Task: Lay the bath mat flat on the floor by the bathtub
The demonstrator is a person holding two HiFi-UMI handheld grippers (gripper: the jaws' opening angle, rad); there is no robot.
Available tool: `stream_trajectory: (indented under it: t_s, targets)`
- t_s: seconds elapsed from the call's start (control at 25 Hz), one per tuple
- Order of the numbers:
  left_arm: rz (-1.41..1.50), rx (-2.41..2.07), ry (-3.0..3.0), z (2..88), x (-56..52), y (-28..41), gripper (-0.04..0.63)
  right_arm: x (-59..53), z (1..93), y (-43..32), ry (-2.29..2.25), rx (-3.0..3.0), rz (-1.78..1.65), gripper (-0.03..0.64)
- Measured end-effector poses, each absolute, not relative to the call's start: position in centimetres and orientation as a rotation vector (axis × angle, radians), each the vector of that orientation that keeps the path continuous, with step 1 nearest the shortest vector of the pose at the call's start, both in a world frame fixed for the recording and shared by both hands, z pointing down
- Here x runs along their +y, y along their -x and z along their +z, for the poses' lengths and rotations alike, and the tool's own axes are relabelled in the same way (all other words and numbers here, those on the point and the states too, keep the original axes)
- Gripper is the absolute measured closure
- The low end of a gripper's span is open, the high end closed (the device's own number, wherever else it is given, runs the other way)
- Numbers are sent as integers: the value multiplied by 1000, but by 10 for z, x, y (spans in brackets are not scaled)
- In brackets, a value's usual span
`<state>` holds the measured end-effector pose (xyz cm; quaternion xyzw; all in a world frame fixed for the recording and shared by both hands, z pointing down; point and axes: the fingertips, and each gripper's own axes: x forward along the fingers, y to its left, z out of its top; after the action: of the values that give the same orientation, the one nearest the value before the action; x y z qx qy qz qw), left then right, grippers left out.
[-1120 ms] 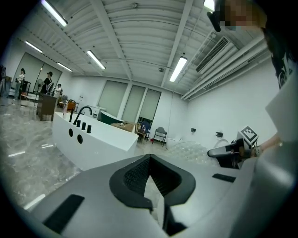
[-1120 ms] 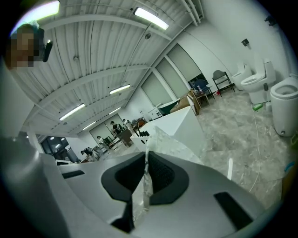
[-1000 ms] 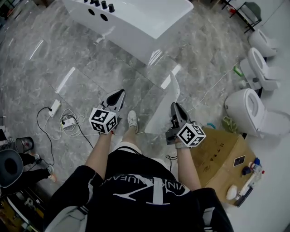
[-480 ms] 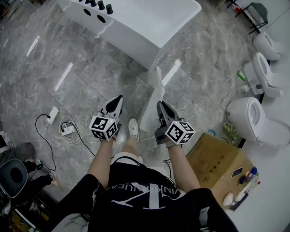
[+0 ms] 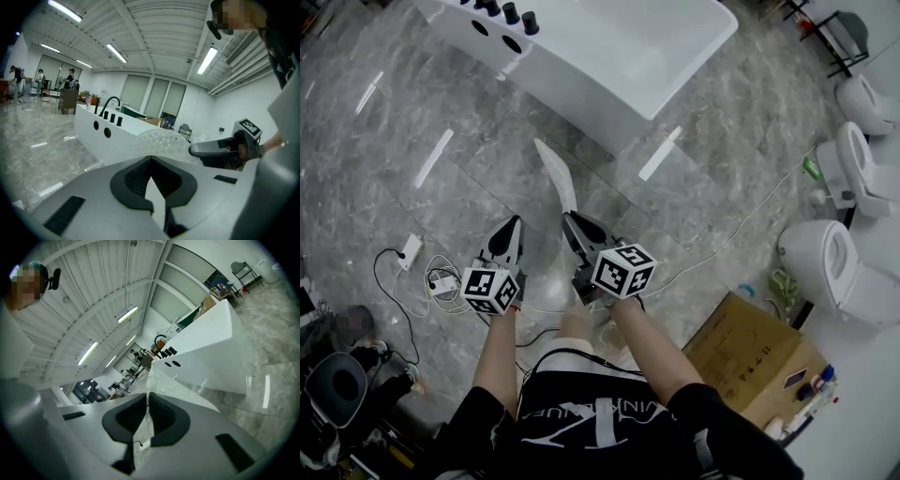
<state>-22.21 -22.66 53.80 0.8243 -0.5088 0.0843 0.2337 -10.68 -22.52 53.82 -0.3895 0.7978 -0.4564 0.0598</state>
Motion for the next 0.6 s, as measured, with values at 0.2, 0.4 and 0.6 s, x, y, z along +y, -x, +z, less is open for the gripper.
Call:
stream_trajectory:
  t_s: [0.2, 0.4, 0.6]
  targets:
    - [185, -1506, -2210, 562, -250, 252, 581, -268, 573, 114, 1193, 2313, -1360, 580]
    - [138, -1547, -2208, 608, -258, 240, 581, -291, 690, 68, 1338, 2129, -1461, 581]
    - [100, -1526, -2149, 663, -258, 204, 581, -296, 819, 23, 1482, 2187, -1544, 581]
